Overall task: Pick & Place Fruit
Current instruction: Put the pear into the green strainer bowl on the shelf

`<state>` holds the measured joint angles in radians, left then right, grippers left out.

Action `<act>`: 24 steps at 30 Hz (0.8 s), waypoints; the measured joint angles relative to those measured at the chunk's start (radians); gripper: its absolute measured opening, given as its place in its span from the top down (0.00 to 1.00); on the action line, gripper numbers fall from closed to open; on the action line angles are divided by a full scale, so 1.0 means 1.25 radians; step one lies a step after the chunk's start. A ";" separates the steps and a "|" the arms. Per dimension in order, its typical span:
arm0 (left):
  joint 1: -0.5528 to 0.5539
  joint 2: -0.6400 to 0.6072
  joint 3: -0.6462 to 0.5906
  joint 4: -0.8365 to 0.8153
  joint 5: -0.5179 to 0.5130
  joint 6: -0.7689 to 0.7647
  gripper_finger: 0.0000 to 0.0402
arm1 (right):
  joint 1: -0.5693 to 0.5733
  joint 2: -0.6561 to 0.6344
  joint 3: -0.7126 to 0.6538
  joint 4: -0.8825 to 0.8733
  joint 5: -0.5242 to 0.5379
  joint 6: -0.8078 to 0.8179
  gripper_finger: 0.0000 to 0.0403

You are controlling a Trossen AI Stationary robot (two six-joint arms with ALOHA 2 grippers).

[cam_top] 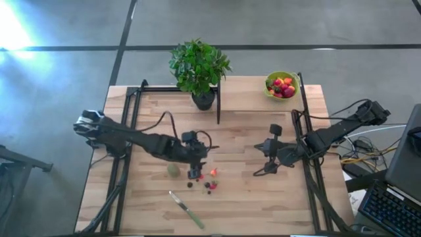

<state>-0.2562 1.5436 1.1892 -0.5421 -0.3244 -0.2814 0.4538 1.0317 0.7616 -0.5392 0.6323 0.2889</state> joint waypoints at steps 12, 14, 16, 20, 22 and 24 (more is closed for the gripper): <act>-0.008 0.021 0.000 -0.039 0.031 -0.106 0.35 | 0.000 0.000 0.001 0.001 0.001 0.008 0.98; -0.009 0.021 0.000 -0.049 0.031 -0.119 0.35 | 0.000 0.000 0.001 0.001 0.001 0.008 0.98; -0.011 0.021 0.000 -0.056 0.029 -0.145 0.35 | 0.000 0.000 0.001 0.000 0.001 0.008 0.98; -0.028 0.023 -0.005 -0.070 -0.025 -0.205 0.35 | 0.000 0.000 0.001 0.000 0.005 0.006 0.98; -0.040 0.023 -0.009 -0.072 -0.059 -0.248 0.35 | 0.000 0.000 0.001 -0.001 0.017 0.006 0.98; -0.048 0.024 -0.011 -0.073 -0.080 -0.297 0.35 | 0.000 0.000 0.001 -0.001 0.019 0.006 0.98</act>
<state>-0.3158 1.5730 1.1755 -0.6336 -0.4241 -0.6532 0.4534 1.0317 0.7624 -0.5404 0.6563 0.2962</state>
